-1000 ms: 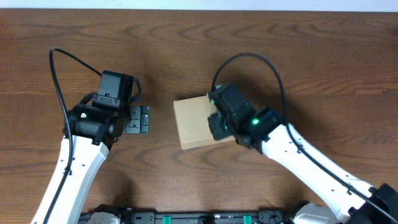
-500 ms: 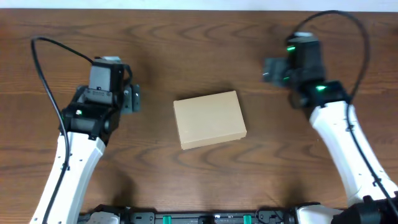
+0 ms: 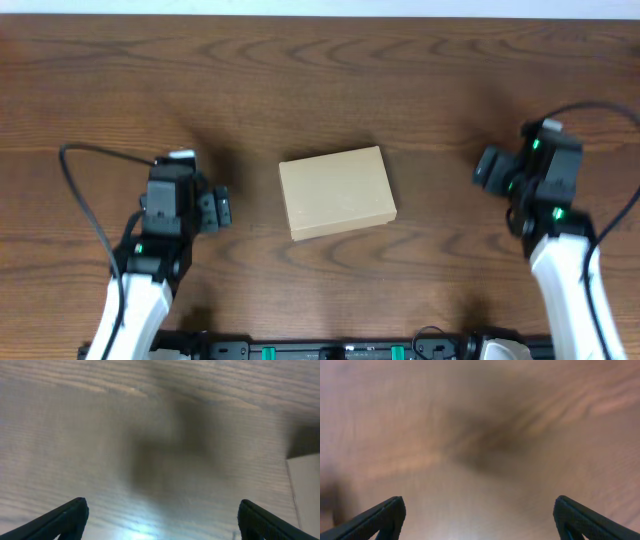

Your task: Pack container

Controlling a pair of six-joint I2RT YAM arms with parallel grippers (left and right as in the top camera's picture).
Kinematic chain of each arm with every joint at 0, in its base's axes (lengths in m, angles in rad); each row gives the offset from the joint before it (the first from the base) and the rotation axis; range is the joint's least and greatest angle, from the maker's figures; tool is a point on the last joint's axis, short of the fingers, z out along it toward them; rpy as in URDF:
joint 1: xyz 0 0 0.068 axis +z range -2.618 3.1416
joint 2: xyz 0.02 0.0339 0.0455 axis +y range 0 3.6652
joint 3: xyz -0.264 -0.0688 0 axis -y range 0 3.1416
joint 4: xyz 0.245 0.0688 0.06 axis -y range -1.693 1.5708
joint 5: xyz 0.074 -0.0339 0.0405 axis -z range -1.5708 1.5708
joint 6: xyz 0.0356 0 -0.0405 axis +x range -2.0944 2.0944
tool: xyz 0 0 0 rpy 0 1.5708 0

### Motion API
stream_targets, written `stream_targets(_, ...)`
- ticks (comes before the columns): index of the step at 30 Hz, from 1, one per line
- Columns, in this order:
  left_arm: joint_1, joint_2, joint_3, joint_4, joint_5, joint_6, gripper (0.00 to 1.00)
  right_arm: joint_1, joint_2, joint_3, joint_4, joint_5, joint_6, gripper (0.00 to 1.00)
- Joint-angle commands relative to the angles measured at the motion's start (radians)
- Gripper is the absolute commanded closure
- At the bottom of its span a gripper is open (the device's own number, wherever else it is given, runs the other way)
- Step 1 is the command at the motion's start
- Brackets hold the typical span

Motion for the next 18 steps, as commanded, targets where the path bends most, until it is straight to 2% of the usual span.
stream_targets(1,0.003,-0.146,-0.033,-0.012,0.025,-0.077,0.07,0.043,-0.146,-0.13,-0.002,-0.032,-0.02,0.06)
stream_targets(9,0.003,-0.453,-0.063,-0.084,-0.002,-0.048,0.02,0.116,-0.458,-0.342,-0.077,-0.031,-0.02,0.07)
stream_targets(12,0.003,-0.468,-0.064,-0.097,-0.006,-0.068,0.05,0.126,-0.527,-0.366,-0.11,-0.03,-0.019,0.01)
stream_targets(18,0.003,-0.464,-0.064,-0.12,-0.005,-0.103,0.05,0.125,-0.533,-0.366,-0.132,-0.03,-0.019,0.01)
